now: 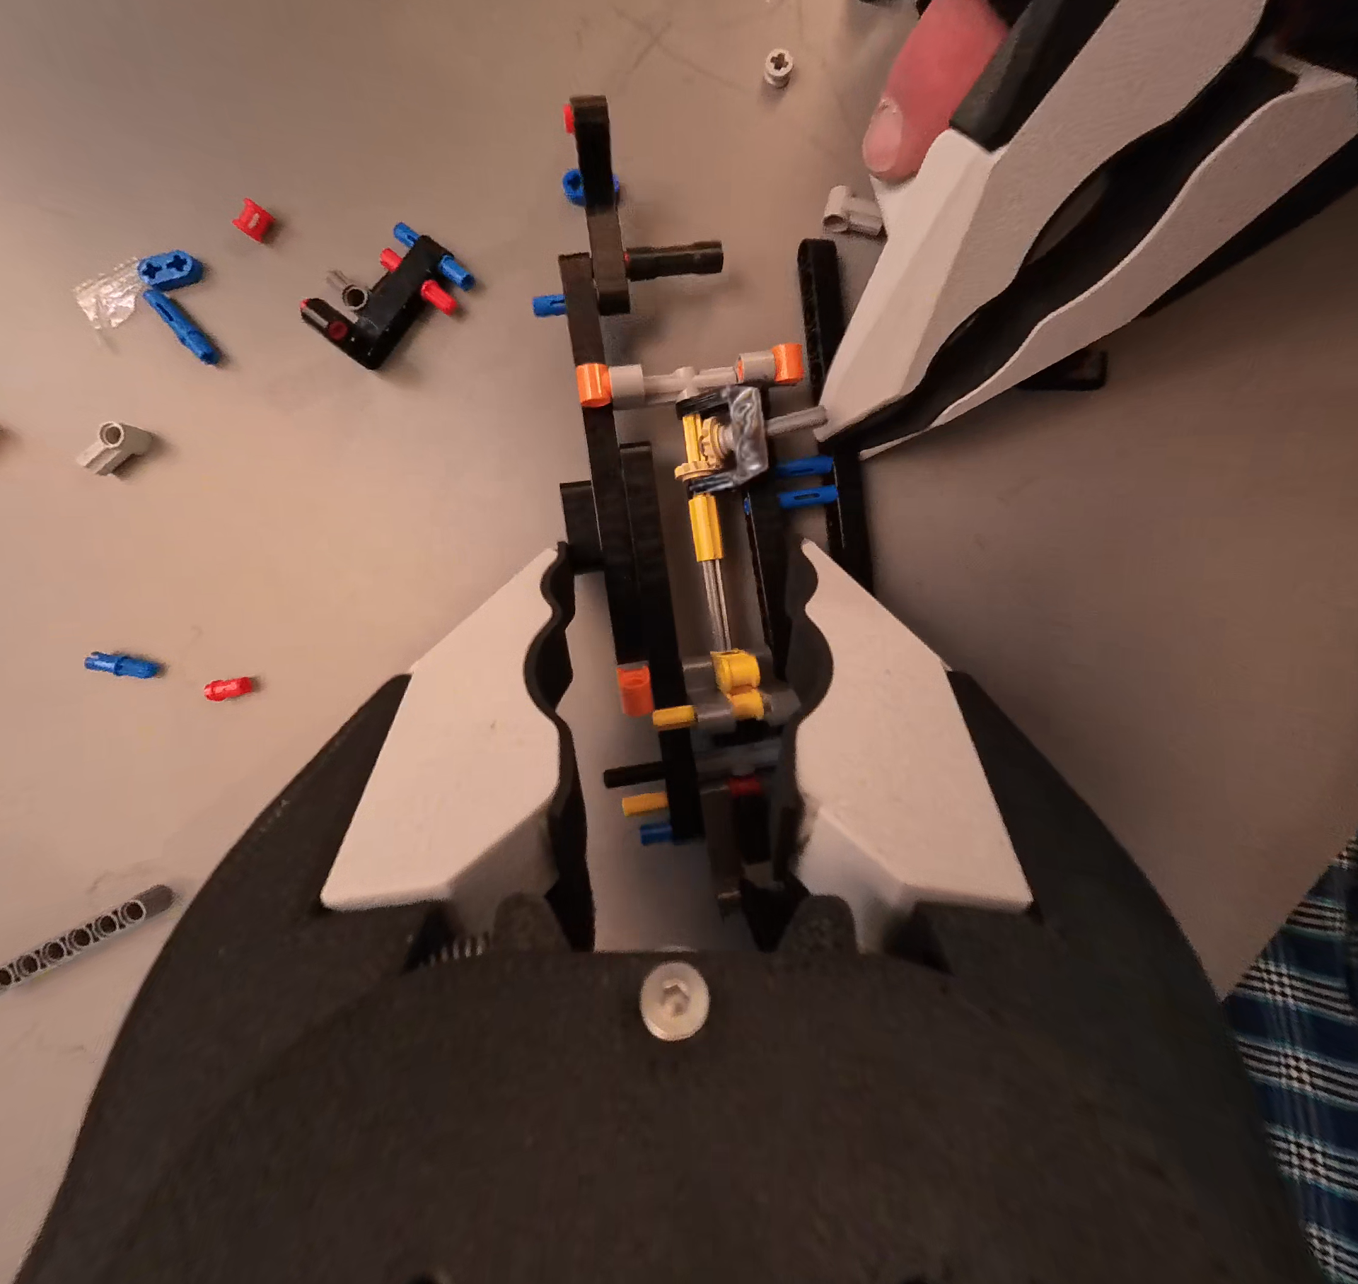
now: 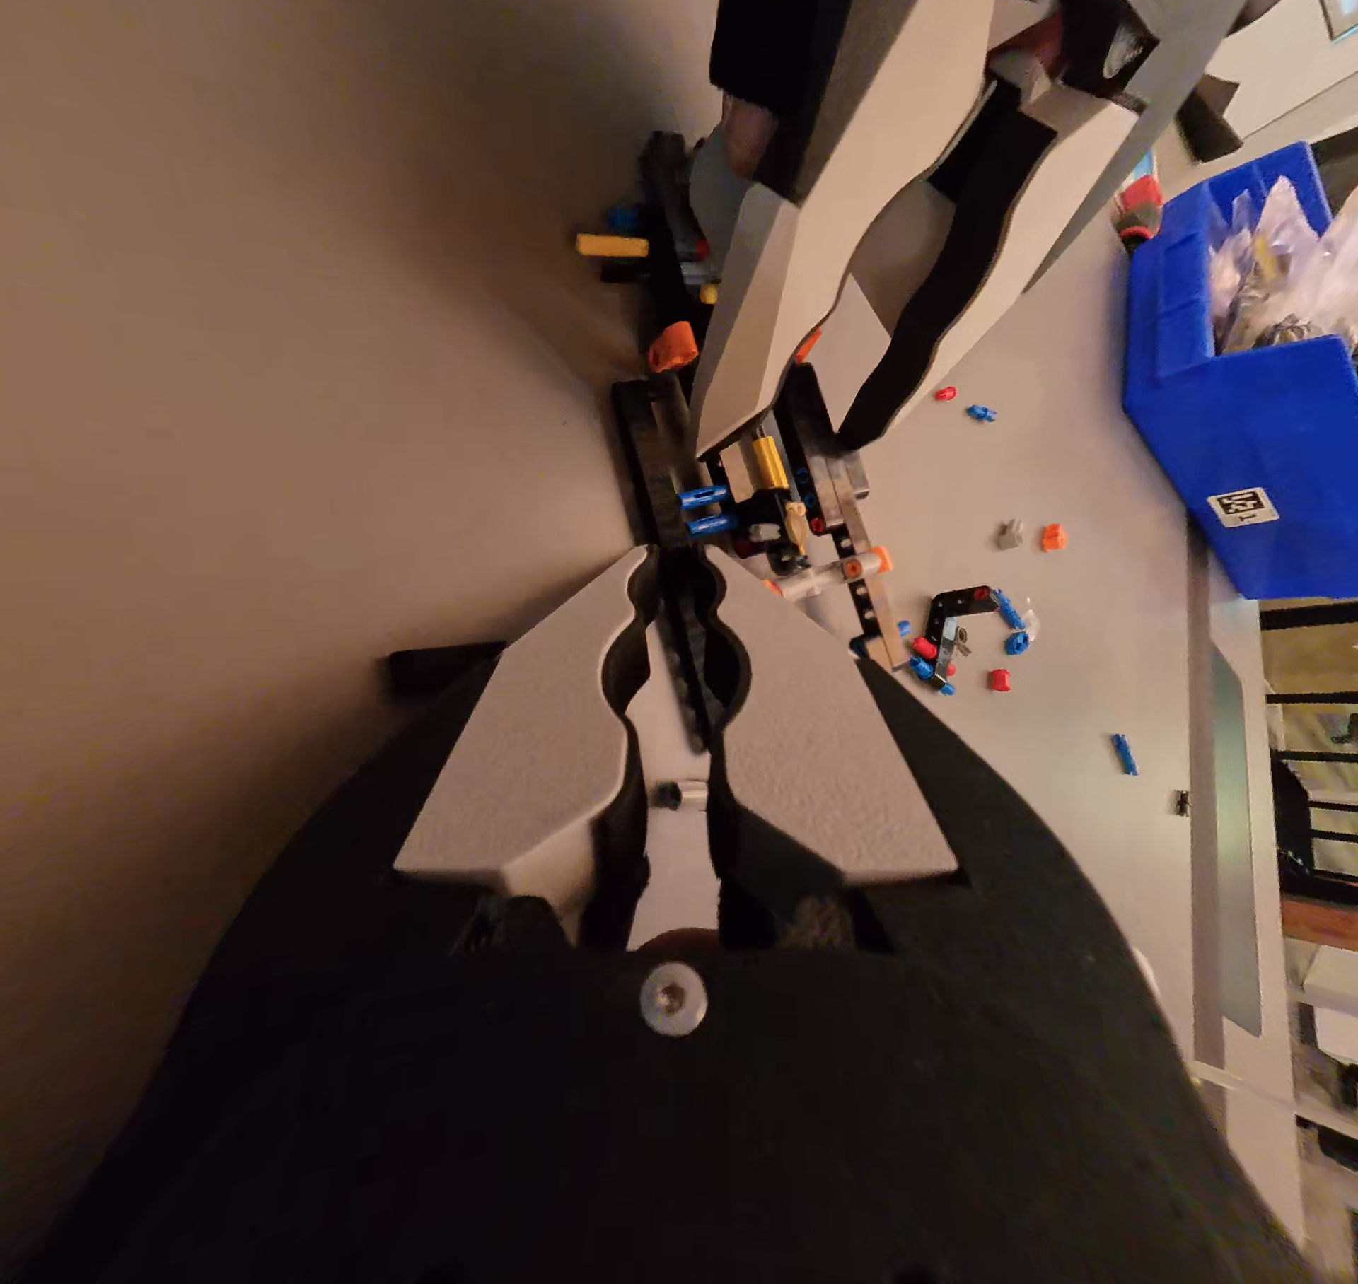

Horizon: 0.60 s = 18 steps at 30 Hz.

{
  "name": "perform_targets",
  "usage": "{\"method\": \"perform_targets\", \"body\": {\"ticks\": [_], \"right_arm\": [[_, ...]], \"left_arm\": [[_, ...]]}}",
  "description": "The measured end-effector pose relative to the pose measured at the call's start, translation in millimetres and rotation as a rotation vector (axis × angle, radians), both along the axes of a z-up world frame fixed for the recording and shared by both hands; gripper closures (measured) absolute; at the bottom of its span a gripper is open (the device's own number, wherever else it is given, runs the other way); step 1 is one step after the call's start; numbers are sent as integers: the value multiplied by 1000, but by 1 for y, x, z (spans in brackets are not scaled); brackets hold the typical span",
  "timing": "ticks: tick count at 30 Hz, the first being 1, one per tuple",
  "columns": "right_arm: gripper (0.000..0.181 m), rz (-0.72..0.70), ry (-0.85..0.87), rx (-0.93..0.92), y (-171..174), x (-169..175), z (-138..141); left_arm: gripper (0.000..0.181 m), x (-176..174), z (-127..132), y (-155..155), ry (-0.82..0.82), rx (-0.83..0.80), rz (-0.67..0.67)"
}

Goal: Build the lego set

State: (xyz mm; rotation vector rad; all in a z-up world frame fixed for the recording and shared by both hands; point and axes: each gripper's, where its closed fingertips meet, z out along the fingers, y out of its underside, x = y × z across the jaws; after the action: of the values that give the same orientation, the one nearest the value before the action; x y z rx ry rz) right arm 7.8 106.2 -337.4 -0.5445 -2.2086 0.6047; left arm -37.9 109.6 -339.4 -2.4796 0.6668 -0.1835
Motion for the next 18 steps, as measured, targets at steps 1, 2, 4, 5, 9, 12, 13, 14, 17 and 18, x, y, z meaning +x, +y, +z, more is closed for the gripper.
{"method": "perform_targets", "body": {"ticks": [1, 2, 4, 5, 9, 12, 13, 14, 17, 18], "right_arm": [[175, 1, 1, -3, 0, 0, 0], [175, 1, 1, -6, 0, 0, 0], [176, 1, 3, -3, -1, 0, 0], [175, 0, 2, -6, -1, 0, 0], [175, -1, -1, -8, -2, -1, 0], [175, -9, -10, -5, -2, 0, 0], [175, -14, -15, -5, -2, -1, 0], [175, -19, -21, -7, -1, -1, 0], [176, -34, -41, -25, -1, -1, -1], [176, -40, -46, -29, -1, -1, -1]], "left_arm": [[125, -1, -1, 0, 1, -3, 2], [125, 0, -2, -1, 4, -3, 1], [125, 0, -1, -1, 9, 1, -1], [125, 0, -1, -1, 11, 0, 0], [125, 0, -2, -1, 36, 5, -2], [125, 0, -2, -1, 43, 2, -1], [125, 0, -1, 0, 48, 4, -1], [125, 0, -1, 0, 53, 5, -1], [125, 0, -1, 0, 68, 9, -7], [126, 0, -1, 0, 72, 9, -4]]}}
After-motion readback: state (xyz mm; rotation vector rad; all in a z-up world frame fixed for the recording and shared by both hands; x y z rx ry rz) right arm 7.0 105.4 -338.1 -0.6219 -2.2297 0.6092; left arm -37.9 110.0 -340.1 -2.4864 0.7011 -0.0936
